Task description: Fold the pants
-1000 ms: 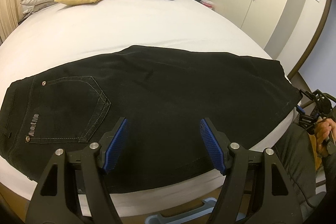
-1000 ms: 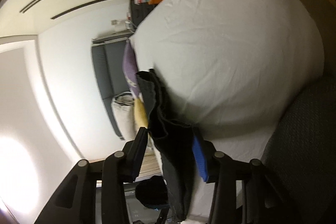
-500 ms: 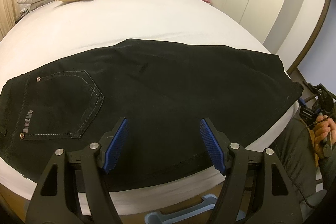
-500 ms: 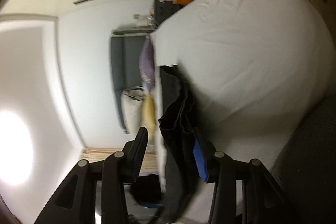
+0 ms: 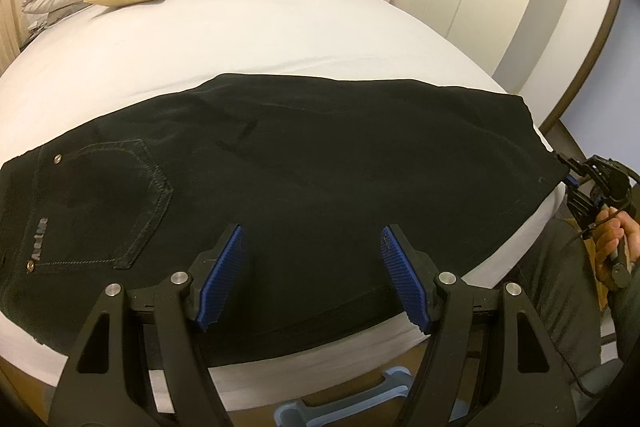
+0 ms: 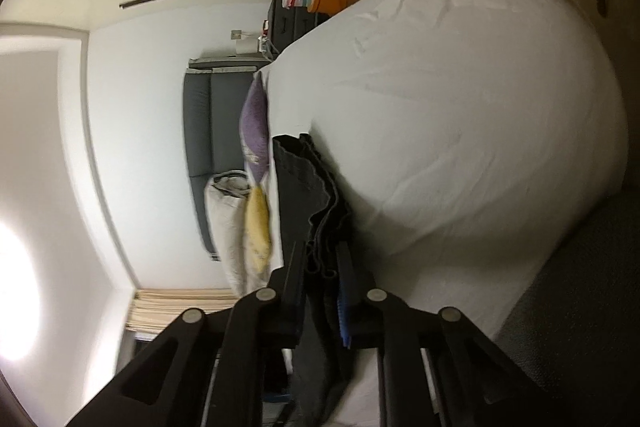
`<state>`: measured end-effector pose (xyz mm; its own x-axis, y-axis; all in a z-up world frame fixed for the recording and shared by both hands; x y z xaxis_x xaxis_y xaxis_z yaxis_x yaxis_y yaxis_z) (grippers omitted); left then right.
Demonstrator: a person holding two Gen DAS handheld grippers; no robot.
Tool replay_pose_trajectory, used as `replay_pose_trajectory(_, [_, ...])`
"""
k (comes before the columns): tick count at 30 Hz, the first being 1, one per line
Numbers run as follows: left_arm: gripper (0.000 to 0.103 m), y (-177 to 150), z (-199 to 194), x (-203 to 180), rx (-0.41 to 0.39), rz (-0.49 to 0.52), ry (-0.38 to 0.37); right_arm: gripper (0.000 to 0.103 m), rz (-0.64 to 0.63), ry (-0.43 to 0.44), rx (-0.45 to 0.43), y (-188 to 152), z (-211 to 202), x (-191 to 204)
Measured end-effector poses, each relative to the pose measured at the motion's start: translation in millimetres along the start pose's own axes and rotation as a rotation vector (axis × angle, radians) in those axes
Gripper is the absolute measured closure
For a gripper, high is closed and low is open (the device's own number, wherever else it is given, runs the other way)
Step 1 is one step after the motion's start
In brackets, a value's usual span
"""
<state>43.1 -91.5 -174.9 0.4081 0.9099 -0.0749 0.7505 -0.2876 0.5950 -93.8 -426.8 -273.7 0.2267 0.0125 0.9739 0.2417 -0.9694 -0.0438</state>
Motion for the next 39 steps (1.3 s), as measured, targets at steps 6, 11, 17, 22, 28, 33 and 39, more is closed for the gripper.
replay_pose_trajectory(6, [0.034, 13.1, 13.4, -18.6, 0.013, 0.004, -0.034, 0.091, -0.084, -0.088, -0.014, 1.1, -1.1, 5.1])
replay_pose_trajectory(11, [0.034, 22.0, 27.7, -34.7, 0.039, -0.015, -0.085, 0.091, -0.15, -0.138, -0.015, -1.7, -0.2, 11.3])
replay_pose_trajectory(17, [0.034, 23.5, 31.7, -37.2, 0.049, -0.041, -0.12, 0.091, -0.202, -0.174, -0.015, -3.8, 3.3, 20.2])
replay_pose_trajectory(22, [0.034, 28.2, 36.9, -26.2, 0.061, -0.114, -0.155, 0.091, -0.354, -0.232, -0.01, -18.0, 14.9, 59.1])
replay_pose_trajectory(28, [0.032, 43.3, 42.3, 0.2, 0.068, -0.299, -0.298, 0.091, -0.889, -0.297, 0.264, -143.8, 107.8, 139.0])
replay_pose_trajectory(33, [0.023, 55.4, 47.9, 23.3, 0.089, -0.441, -0.403, 0.091, -1.083, -0.287, 0.557, -263.5, 170.0, 112.3])
replay_pose_trajectory(39, [0.01, 52.5, 73.2, 22.1, 0.193, -0.58, -0.527, 0.091, -1.143, -0.319, 0.586, -285.7, 176.6, 90.4])
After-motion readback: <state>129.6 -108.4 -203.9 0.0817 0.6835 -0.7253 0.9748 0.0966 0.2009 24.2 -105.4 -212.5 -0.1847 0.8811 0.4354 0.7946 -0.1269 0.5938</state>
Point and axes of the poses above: each gripper's, at about its wrist camera, not at the fingertips, and z roughly the way its jaws point, x to its left, y to its top, the point moved 9 cm from there along z, roughly the way its jaws point, and after that the axes turned 4 degrees about y, right-handed, at the moved point
